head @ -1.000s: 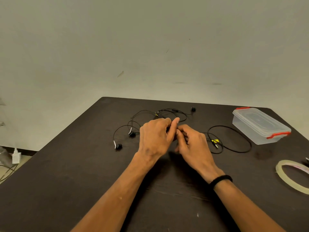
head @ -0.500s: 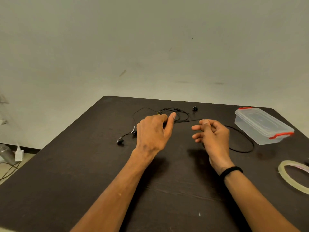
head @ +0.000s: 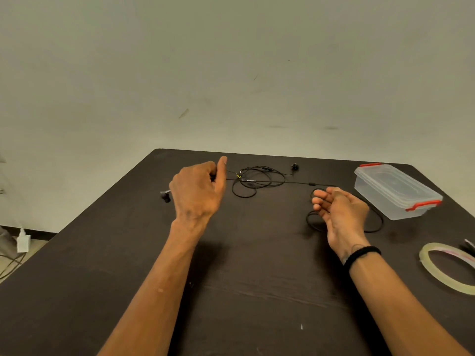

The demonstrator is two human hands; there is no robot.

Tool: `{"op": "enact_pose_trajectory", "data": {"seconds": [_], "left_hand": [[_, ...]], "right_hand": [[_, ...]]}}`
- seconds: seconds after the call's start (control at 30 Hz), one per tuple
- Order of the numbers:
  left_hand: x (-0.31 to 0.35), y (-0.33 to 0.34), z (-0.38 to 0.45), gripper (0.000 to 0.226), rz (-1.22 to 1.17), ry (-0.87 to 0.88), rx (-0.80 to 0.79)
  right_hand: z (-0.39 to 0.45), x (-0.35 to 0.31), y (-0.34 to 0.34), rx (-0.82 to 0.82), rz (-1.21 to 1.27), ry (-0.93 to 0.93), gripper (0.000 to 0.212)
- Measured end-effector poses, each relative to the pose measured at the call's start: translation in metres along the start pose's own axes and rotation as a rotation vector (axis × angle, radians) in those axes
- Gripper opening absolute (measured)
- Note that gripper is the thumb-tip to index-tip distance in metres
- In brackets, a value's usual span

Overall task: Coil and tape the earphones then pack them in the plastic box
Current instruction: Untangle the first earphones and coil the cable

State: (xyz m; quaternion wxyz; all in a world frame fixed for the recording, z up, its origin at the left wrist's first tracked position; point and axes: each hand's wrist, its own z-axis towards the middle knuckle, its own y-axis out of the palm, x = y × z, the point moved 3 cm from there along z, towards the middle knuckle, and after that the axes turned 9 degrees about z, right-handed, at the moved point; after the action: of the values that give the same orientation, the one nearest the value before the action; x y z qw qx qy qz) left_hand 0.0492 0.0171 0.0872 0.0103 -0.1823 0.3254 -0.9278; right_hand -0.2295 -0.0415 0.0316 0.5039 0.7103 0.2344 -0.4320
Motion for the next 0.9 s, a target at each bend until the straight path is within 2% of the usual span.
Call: {"op": "enact_pose_trajectory", "data": {"seconds": [0.2, 0.3, 0.37, 0.43, 0.47, 0.53, 0.6, 0.63, 0.67, 0.77, 0.9], "left_hand": [[-0.013, 0.009, 0.002, 0.068, -0.113, -0.107, -0.054], [-0.018, 0.011, 0.003, 0.068, -0.085, -0.141, -0.07], [-0.024, 0.012, 0.004, 0.067, -0.113, -0.217, -0.141], [-0.026, 0.02, 0.002, 0.062, -0.313, -0.368, -0.322], [-0.024, 0.025, -0.001, 0.055, -0.488, -0.462, -0.433], [-0.015, 0.036, -0.005, 0.036, -0.837, -0.668, -0.596], [-0.002, 0.043, -0.008, 0.024, -1.043, -0.782, -0.685], [0.005, 0.045, -0.01, 0.021, -1.099, -0.796, -0.715], [0.011, 0.045, -0.013, 0.019, -1.134, -0.791, -0.738], [0.027, 0.045, -0.024, 0.018, -1.206, -0.738, -0.798], [0.052, 0.041, -0.039, 0.017, -1.243, -0.584, -0.958]], "right_hand": [[0.006, -0.002, -0.005, 0.048, 0.036, 0.035, 0.016], [0.008, -0.004, -0.005, 0.071, 0.063, 0.053, 0.015], [0.009, -0.005, -0.007, 0.08, 0.063, 0.06, 0.016], [0.008, -0.005, -0.007, 0.062, -0.018, 0.034, 0.019], [0.004, -0.005, -0.007, 0.039, -0.101, -0.022, 0.025], [-0.006, -0.008, -0.003, -0.026, -0.34, -0.251, 0.036], [-0.023, -0.014, 0.006, -0.109, -0.543, -0.511, 0.023], [-0.03, -0.014, 0.012, -0.164, -0.602, -0.578, 0.015], [-0.036, -0.013, 0.017, -0.229, -0.642, -0.598, 0.021], [-0.047, 0.001, 0.029, -0.436, -0.668, -0.46, 0.042], [-0.053, 0.022, 0.037, -0.61, -0.468, -0.087, 0.05]]}}
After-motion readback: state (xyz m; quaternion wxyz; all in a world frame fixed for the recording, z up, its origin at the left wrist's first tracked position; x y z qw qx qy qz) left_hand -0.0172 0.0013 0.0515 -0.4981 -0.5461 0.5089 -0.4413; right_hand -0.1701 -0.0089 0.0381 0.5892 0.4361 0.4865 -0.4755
